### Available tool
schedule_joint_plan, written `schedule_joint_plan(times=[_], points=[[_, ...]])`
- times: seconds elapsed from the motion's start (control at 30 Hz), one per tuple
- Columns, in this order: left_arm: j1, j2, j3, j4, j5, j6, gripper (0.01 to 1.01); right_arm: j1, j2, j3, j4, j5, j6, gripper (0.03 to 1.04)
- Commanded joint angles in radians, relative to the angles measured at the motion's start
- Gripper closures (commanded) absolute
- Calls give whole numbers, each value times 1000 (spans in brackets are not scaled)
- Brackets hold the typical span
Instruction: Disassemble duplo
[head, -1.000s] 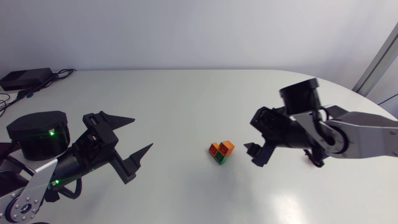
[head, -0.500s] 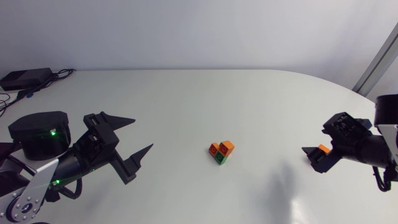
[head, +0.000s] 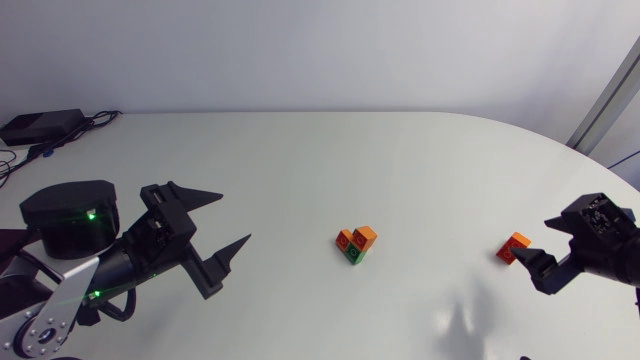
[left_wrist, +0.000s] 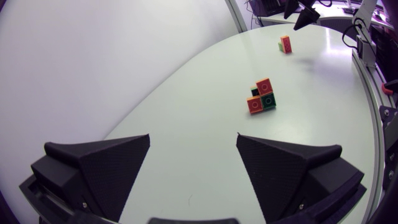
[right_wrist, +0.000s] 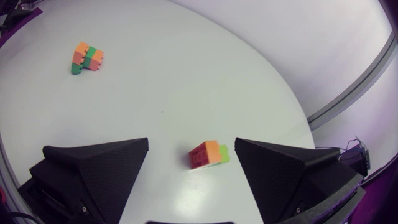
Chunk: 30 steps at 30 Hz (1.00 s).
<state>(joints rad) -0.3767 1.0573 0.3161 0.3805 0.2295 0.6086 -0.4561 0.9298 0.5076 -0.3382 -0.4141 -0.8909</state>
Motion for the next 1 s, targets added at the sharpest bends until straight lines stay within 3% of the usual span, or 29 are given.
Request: schedule_joint_plan(times=[0.0,0.23,0.47,0.63,0.83,0.97], points=[[-5,-11,5,1,5,-12,48,-50,-17,22,-59,-40,-46,66],[-7,-65,-9,-8,5,-12,48,-141,26,-9,27,-84,-109,66],[-5,-122,-14,-43,5,-12,48,-222,234,0,87,-276,-163,66],[-28,-125,-23,-43,5,-12,48,-233,368,5,182,-287,-172,67],[-50,-123,-23,-54,7,-12,48,-240,512,17,271,-287,-244,72],[-54,-123,-23,-54,7,-12,48,-247,564,29,303,-287,-252,133]])
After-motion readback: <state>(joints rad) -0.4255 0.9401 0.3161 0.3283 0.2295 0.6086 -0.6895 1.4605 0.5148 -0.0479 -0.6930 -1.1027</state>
